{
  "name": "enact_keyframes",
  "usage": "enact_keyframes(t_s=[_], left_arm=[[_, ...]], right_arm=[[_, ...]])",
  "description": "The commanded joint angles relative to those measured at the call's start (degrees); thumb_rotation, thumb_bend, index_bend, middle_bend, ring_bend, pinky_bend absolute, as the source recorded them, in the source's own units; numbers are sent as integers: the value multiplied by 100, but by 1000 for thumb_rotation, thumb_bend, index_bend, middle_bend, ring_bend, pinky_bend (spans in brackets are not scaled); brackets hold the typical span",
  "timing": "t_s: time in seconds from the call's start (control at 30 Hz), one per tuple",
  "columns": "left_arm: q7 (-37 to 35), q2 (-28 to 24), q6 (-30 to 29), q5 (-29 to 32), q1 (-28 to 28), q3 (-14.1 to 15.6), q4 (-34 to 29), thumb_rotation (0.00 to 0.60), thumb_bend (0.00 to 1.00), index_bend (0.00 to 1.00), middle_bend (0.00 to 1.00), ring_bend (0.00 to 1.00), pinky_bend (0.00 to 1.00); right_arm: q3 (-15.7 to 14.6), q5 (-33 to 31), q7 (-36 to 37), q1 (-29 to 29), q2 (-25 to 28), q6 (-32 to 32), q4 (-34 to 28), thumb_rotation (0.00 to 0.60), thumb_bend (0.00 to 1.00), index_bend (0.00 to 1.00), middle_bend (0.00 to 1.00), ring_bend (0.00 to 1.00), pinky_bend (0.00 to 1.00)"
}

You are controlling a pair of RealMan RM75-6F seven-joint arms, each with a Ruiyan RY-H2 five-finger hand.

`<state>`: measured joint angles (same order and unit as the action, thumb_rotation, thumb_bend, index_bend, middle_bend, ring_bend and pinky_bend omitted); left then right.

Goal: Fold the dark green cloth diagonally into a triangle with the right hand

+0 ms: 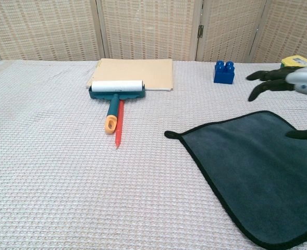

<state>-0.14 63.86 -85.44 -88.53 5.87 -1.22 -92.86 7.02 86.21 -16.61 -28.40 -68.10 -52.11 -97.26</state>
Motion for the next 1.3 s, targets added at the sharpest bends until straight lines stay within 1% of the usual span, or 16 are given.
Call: enact_keyframes(t_s=[0.03,0.13,0.27,0.33,0.4,0.47,0.6,0.87,1.0,1.1,1.3], left_arm=[[-94,-61,-39,22,-20,-21,-16,600,546,0,19,0,0],[-190,-115,-84,13,-42,-27,-16,600,547,0,19,0,0],[-312,-166,-148,4,-73,-37,-4,600,548,0,19,0,0],[-344,-188,-131,32,-80,-36,3,600,582,0,19,0,0],[-360,-197,-119,77,-84,-49,11,600,674,0,19,0,0],[-381,-204,-121,93,-87,-60,11,600,695,0,19,0,0],[-421,-214,-152,104,-99,-81,34,600,695,0,19,0,0],[-480,-223,-152,159,-106,-117,81,600,692,0,19,0,0],[-488,-222,-127,179,-100,-123,94,600,692,0,19,0,0],[-488,-224,-118,187,-99,-127,98,600,692,0,19,0,0],[-487,-229,-142,192,-113,-136,96,600,691,0,19,0,0]], right_arm=[[348,-619,-460,-832,-839,845,553,600,325,247,0,0,0],[447,-880,-718,-1255,-1337,1163,1059,600,325,271,0,0,0],[500,-994,-867,-1632,-1841,1289,1649,600,325,311,0,0,0],[505,-1072,-845,-1809,-2042,1422,1934,600,329,321,0,0,0],[502,-1160,-789,-1997,-2215,1618,2196,600,340,323,0,0,0],[505,-1190,-701,-2142,-2356,1738,2403,600,364,327,0,0,0],[467,-1083,-454,-2383,-2675,1800,2852,600,382,356,0,0,0],[268,-782,-60,-2603,-2985,1742,3393,600,385,389,0,0,0],[178,-674,106,-2647,-3037,1678,3514,600,388,389,0,0,0],[101,-600,210,-2685,-3077,1654,3605,600,412,389,0,0,0],[-7,-542,221,-2733,-3134,1620,3742,600,412,394,0,0,0]])
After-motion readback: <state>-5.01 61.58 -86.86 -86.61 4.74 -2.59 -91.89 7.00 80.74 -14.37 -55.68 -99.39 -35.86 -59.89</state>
